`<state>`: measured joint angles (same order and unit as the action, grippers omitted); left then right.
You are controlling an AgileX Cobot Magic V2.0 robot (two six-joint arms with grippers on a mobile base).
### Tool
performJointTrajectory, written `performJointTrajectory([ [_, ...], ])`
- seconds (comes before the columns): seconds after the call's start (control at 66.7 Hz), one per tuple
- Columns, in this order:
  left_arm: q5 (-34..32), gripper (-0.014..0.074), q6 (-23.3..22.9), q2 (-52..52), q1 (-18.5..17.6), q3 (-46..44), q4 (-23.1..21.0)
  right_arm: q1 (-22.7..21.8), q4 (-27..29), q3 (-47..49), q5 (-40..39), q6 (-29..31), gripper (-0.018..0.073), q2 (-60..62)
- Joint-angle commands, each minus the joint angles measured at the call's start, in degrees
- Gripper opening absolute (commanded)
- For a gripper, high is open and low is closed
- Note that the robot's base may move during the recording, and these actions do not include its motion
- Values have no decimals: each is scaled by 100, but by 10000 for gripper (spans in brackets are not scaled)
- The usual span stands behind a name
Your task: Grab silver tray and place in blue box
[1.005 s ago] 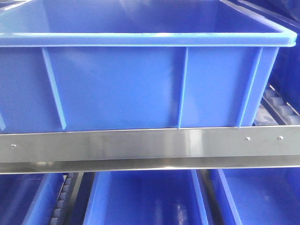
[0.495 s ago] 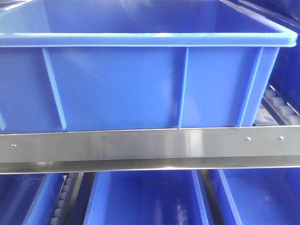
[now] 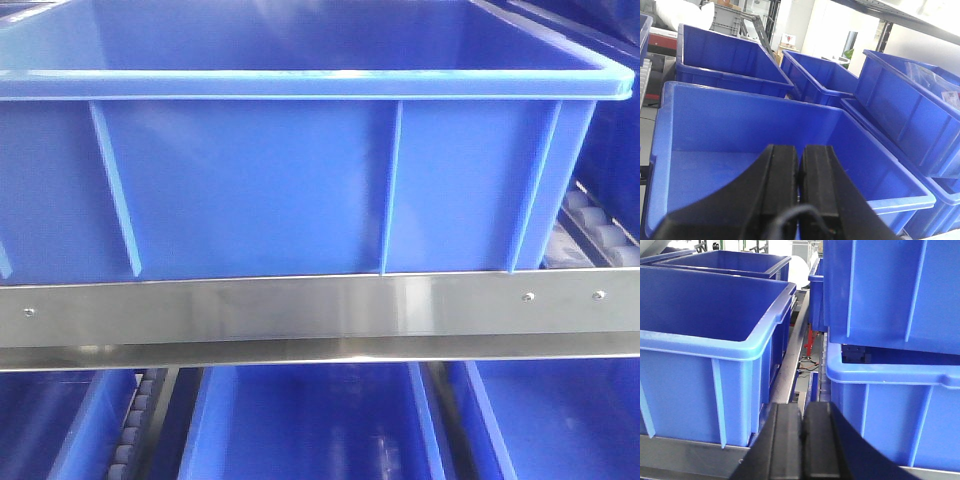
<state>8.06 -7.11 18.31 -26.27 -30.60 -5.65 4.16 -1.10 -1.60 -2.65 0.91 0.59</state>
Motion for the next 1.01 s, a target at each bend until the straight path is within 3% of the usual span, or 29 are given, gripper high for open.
performJointTrajectory([
  [0.0,-558,-6,19,39,-41,-157,-1,-29,-67,105,-471,-11,54,117],
  [0.495,-572,-6,19,26,-41,-68,-1,-29,-67,105,-471,-11,54,117],
  [0.555,-572,-6,30,-101,32,60,170,-29,-67,105,-471,-11,54,117],
  [0.615,-561,-6,293,-360,294,263,565,-29,-67,105,-471,-11,54,117],
  [0.69,-552,-6,843,-781,814,651,617,-29,-67,105,-471,-11,54,117],
  [0.855,-565,-6,1042,-1576,1912,1662,337,-29,-67,105,-469,-11,54,117],
  [0.99,-736,-6,1042,-1924,2381,2414,272,-29,-67,105,-469,-11,54,117],
])
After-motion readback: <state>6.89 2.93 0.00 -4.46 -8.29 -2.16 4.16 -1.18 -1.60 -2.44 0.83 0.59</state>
